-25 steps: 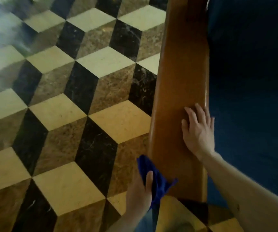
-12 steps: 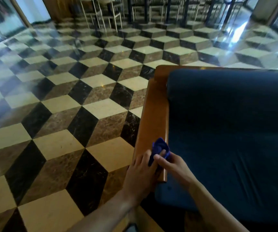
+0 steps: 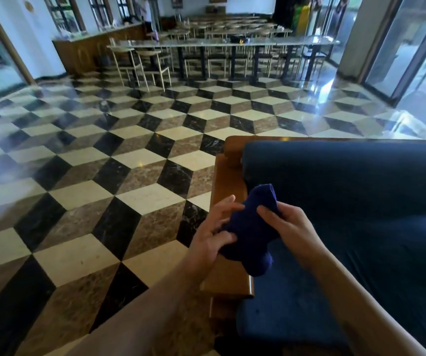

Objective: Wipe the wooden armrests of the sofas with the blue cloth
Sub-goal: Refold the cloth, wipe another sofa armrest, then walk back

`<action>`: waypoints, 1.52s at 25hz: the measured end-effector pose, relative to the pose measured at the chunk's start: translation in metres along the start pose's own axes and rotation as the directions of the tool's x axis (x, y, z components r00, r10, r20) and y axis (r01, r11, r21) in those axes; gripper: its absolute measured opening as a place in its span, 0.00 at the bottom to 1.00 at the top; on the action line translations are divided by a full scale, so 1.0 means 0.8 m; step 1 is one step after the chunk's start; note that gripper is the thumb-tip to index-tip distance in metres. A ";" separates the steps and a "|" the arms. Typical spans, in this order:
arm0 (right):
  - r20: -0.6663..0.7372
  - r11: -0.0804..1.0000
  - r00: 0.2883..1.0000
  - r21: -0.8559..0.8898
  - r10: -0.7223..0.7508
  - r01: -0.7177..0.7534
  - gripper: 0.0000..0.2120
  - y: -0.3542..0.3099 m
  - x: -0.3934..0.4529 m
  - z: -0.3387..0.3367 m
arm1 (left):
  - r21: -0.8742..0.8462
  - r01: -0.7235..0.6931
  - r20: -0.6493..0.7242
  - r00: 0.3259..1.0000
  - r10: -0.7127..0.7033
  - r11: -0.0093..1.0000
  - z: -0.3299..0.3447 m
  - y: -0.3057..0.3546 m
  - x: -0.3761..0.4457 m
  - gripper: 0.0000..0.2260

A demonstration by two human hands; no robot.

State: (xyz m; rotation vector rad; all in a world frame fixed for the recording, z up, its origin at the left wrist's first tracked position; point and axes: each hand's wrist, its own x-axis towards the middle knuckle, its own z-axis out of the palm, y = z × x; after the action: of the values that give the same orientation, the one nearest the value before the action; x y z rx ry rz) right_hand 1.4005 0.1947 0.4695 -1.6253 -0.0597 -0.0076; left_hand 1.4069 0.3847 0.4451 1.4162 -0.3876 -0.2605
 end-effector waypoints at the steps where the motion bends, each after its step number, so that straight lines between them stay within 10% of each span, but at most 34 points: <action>1: -0.029 0.999 0.999 -0.029 -0.038 0.037 0.07 -0.009 0.001 -0.001 | -0.103 0.040 -0.043 0.998 -0.045 0.994 -0.006 0.011 0.007 0.24; 8: -0.171 0.947 0.973 -0.305 -0.158 0.100 0.05 -0.035 -0.026 -0.030 | 0.213 0.270 0.279 0.904 -0.323 0.939 -0.032 0.058 0.064 0.24; 14: -0.451 0.929 0.867 -0.368 -0.210 0.034 0.07 -0.030 -0.104 -0.047 | 0.552 -0.090 0.583 0.753 -0.305 0.829 0.023 0.061 0.105 0.15; 19: -0.706 0.927 0.670 -0.369 -0.231 -0.069 0.09 -0.022 -0.211 -0.052 | 0.471 -0.523 0.751 0.661 -0.011 0.711 0.115 0.052 0.102 0.16; 25: -0.849 0.812 0.334 -0.507 -0.410 -0.290 0.11 -0.057 -0.376 -0.022 | 0.008 -0.083 0.843 0.536 0.037 0.997 0.210 0.072 0.006 0.18; 30: -0.922 0.862 0.093 -0.384 -0.375 -0.331 0.10 -0.092 -0.513 0.059 | -0.210 0.133 0.870 0.477 0.123 0.969 0.276 0.092 -0.119 0.20; 38: -0.890 0.875 -0.254 -0.255 -0.379 -0.412 0.11 -0.140 -0.706 0.272 | -0.157 0.315 0.982 0.153 0.113 0.936 0.299 0.135 -0.370 0.19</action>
State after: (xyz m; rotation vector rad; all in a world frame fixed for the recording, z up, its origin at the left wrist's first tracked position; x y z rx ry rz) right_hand 0.8250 0.3989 0.5453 -1.5845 1.4940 -1.5829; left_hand 1.0337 0.3020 0.5460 0.6956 -1.2957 -1.3949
